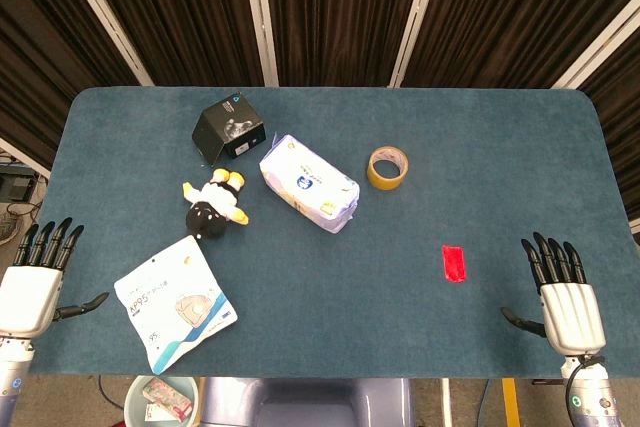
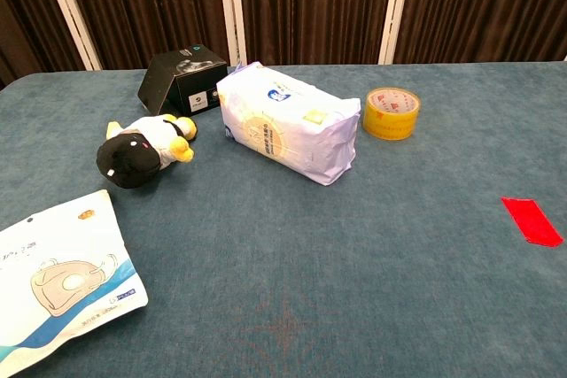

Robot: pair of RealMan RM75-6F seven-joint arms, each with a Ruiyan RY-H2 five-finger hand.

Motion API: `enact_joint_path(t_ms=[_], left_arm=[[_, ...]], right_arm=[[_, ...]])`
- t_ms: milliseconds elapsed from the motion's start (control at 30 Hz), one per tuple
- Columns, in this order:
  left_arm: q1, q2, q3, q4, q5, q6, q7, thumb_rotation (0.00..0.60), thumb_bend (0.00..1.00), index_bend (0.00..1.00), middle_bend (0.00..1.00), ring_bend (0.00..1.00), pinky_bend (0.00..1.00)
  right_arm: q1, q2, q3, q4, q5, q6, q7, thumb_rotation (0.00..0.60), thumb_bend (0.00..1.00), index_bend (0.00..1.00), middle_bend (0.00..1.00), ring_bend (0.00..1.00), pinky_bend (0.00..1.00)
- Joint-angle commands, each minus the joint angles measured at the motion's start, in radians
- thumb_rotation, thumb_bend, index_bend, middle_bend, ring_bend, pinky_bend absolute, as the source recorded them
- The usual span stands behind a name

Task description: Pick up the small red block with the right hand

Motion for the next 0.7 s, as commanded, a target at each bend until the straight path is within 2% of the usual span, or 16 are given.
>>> enact_joint_path(t_ms=[33,200,267,367,500,600,700], left_arm=[[-0.001,0.003,-0.003,-0.008,-0.008,-0.003,0.002,0.295,0.00,0.00,0.00,0.00,0.00],[0.003,0.006,-0.002,-0.016,0.007,0.016,0.004,0.295,0.00,0.00,0.00,0.00,0.00],[0.006,0.007,-0.006,-0.018,0.013,0.034,-0.002,0.294,0.00,0.00,0.00,0.00,0.00],[0.016,0.009,-0.018,-0.016,0.015,0.069,-0.021,0.295,0.00,0.00,0.00,0.00,0.00],[0.017,0.009,-0.027,-0.015,-0.009,0.059,-0.002,0.295,0.00,0.00,0.00,0.00,0.00],[0.009,0.006,-0.028,-0.014,-0.022,0.033,0.006,0.293,0.00,0.00,0.00,0.00,0.00],[0.007,0.000,-0.033,0.001,-0.036,0.025,0.015,0.293,0.00,0.00,0.00,0.00,0.00]], right_arm=[[0.002,0.002,0.000,-0.001,0.001,-0.004,0.005,0.600,0.00,0.00,0.00,0.00,0.00],[0.003,0.000,-0.004,0.004,-0.011,-0.001,0.010,0.600,0.00,0.00,0.00,0.00,0.00],[0.003,0.000,-0.010,0.005,-0.024,0.004,0.018,0.600,0.00,0.04,0.00,0.00,0.00],[0.000,-0.006,-0.020,0.010,-0.061,0.027,0.049,0.600,0.00,0.16,0.00,0.00,0.00],[0.012,-0.050,-0.012,0.036,-0.046,0.010,0.082,0.600,0.00,0.33,0.00,0.00,0.00],[0.038,-0.097,0.005,0.090,-0.027,-0.026,0.099,0.600,0.01,0.44,0.00,0.00,0.00],[0.056,-0.158,0.021,0.159,-0.011,-0.042,0.081,0.600,0.06,0.52,0.01,0.00,0.00]])
